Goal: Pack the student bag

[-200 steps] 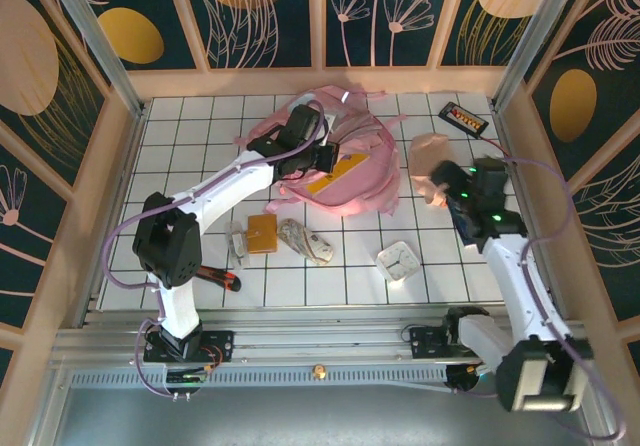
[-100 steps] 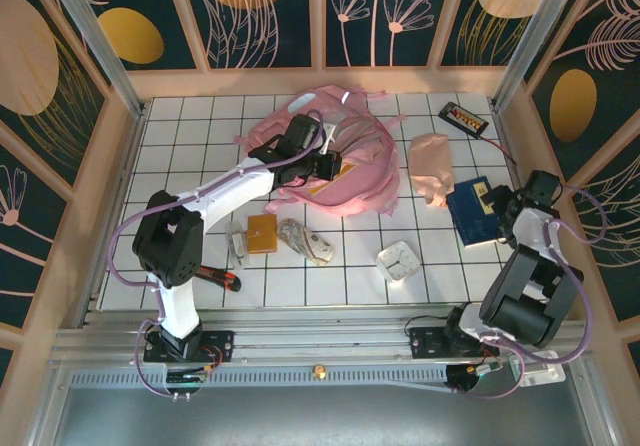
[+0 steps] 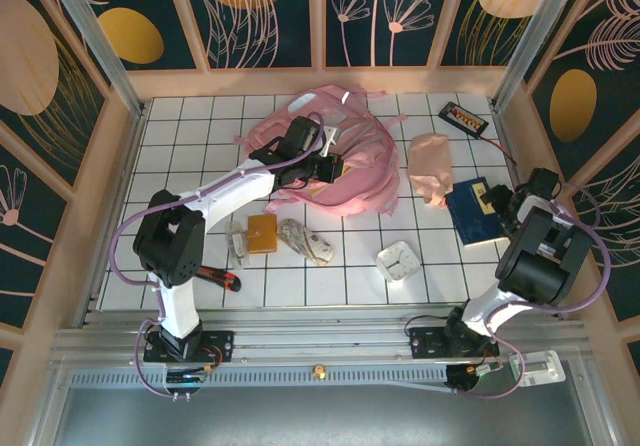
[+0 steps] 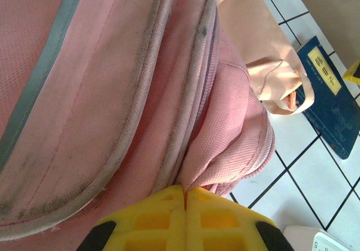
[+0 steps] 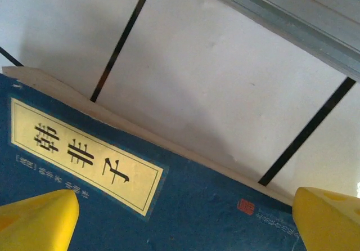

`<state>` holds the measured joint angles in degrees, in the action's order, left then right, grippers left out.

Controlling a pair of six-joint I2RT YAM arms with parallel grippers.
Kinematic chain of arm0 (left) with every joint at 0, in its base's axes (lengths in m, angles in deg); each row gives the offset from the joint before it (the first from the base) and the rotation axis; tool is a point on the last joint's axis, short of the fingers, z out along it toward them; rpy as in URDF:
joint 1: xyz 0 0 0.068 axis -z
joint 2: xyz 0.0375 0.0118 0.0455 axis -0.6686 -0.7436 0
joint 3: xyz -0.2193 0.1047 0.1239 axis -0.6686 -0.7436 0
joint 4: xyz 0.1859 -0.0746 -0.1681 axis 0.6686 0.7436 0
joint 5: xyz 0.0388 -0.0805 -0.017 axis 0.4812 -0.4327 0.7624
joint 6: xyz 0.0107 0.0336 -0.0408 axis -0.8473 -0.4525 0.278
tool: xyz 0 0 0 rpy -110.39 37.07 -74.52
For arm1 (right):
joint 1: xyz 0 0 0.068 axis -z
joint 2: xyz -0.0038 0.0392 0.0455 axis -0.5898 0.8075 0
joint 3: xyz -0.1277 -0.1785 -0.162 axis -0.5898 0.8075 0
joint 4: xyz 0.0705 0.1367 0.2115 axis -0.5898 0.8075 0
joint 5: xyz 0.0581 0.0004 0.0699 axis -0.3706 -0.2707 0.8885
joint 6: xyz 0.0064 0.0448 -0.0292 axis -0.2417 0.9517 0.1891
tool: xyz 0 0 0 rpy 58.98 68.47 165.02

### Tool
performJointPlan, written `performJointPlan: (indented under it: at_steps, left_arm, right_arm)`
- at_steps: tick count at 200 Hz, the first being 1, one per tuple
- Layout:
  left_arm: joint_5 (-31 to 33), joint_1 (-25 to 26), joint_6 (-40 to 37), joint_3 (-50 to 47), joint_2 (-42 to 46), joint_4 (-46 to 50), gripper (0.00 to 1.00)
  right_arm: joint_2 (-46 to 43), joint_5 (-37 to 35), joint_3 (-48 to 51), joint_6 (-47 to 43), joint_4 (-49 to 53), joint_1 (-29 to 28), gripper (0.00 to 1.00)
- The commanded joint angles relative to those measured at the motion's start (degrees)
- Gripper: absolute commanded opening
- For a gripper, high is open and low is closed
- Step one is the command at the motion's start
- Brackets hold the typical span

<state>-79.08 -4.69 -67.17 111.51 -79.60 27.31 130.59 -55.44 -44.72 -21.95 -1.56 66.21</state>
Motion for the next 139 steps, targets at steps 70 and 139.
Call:
performJointPlan:
  at_steps: [70, 139]
  left_arm:
    - [-1.30, -0.45, 1.87, 1.76, -3.08, -3.57, 0.01]
    - [-2.70, -0.34, 3.36, 2.35, -5.70, -6.62, 0.01]
  right_arm:
    - [-12.16, 16.23, 8.88, 5.17, 3.95, -14.69, 0.98]
    - [-15.94, 7.10, 2.24, 0.07, 11.32, -9.06, 0.99]
